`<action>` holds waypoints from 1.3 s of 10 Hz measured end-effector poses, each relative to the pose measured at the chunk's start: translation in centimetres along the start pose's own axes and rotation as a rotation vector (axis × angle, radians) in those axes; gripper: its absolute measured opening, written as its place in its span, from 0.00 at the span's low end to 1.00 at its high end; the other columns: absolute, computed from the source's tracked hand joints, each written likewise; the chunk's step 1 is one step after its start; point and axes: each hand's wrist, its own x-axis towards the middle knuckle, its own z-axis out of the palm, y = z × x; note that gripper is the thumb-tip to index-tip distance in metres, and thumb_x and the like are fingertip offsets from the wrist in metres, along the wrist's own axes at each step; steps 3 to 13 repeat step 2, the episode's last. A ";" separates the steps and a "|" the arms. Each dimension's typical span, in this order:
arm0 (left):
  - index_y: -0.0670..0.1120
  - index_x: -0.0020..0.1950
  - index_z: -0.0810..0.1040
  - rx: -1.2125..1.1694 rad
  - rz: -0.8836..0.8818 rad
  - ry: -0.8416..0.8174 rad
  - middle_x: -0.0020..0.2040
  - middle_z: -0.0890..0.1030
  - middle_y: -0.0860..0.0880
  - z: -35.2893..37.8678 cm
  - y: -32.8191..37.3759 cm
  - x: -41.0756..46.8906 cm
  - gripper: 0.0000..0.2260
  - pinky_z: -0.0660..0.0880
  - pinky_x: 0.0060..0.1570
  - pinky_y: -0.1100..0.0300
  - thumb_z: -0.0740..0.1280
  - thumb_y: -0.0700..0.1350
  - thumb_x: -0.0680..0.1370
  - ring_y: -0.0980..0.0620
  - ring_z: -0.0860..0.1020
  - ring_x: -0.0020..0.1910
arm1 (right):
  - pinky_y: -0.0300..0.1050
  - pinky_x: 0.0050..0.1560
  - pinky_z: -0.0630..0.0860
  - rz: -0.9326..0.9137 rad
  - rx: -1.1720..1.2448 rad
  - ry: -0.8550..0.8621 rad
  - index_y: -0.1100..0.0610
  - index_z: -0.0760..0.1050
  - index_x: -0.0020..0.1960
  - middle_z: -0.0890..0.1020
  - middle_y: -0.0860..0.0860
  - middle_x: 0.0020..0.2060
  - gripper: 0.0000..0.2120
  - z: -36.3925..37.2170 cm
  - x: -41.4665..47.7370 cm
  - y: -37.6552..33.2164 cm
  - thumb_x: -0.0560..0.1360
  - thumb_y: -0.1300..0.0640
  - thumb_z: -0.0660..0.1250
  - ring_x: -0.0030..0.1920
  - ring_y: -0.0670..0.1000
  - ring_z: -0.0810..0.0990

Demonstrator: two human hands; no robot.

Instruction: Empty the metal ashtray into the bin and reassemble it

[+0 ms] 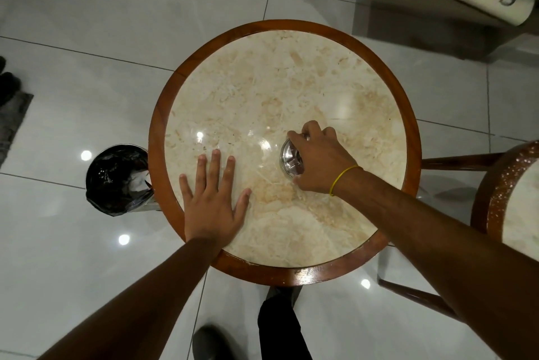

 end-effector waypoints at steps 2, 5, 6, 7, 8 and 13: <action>0.53 0.91 0.46 0.026 0.049 -0.025 0.91 0.44 0.45 -1.7 0.4 0.3 0.37 0.48 0.83 0.27 0.47 0.69 0.86 0.39 0.45 0.90 | 0.71 0.68 0.67 0.099 0.045 -0.002 0.41 0.41 0.81 0.48 0.48 0.82 0.49 -1.6 -1.3 0.5 0.70 0.29 0.63 0.79 0.64 0.53; 0.53 0.91 0.46 0.026 0.049 -0.025 0.91 0.44 0.45 -1.7 0.4 0.3 0.37 0.48 0.83 0.27 0.47 0.69 0.86 0.39 0.45 0.90 | 0.71 0.68 0.67 0.099 0.045 -0.002 0.41 0.41 0.81 0.48 0.48 0.82 0.49 -1.6 -1.3 0.5 0.70 0.29 0.63 0.79 0.64 0.53; 0.53 0.91 0.46 0.026 0.049 -0.025 0.91 0.44 0.45 -1.7 0.4 0.3 0.37 0.48 0.83 0.27 0.47 0.69 0.86 0.39 0.45 0.90 | 0.71 0.68 0.67 0.099 0.045 -0.002 0.41 0.41 0.81 0.48 0.48 0.82 0.49 -1.6 -1.3 0.5 0.70 0.29 0.63 0.79 0.64 0.53; 0.53 0.91 0.46 0.026 0.049 -0.025 0.91 0.44 0.45 -1.7 0.4 0.3 0.37 0.48 0.83 0.27 0.47 0.69 0.86 0.39 0.45 0.90 | 0.71 0.68 0.67 0.099 0.045 -0.002 0.41 0.41 0.81 0.48 0.48 0.82 0.49 -1.6 -1.3 0.5 0.70 0.29 0.63 0.79 0.64 0.53; 0.53 0.91 0.46 0.026 0.049 -0.025 0.91 0.44 0.45 -1.7 0.4 0.3 0.37 0.48 0.83 0.27 0.47 0.69 0.86 0.39 0.45 0.90 | 0.71 0.68 0.67 0.099 0.045 -0.002 0.41 0.41 0.81 0.48 0.48 0.82 0.49 -1.6 -1.3 0.5 0.70 0.29 0.63 0.79 0.64 0.53; 0.53 0.91 0.46 0.026 0.049 -0.025 0.91 0.44 0.45 -1.7 0.4 0.3 0.37 0.48 0.83 0.27 0.47 0.69 0.86 0.39 0.45 0.90 | 0.71 0.68 0.67 0.099 0.045 -0.002 0.41 0.41 0.81 0.48 0.48 0.82 0.49 -1.6 -1.3 0.5 0.70 0.29 0.63 0.79 0.64 0.53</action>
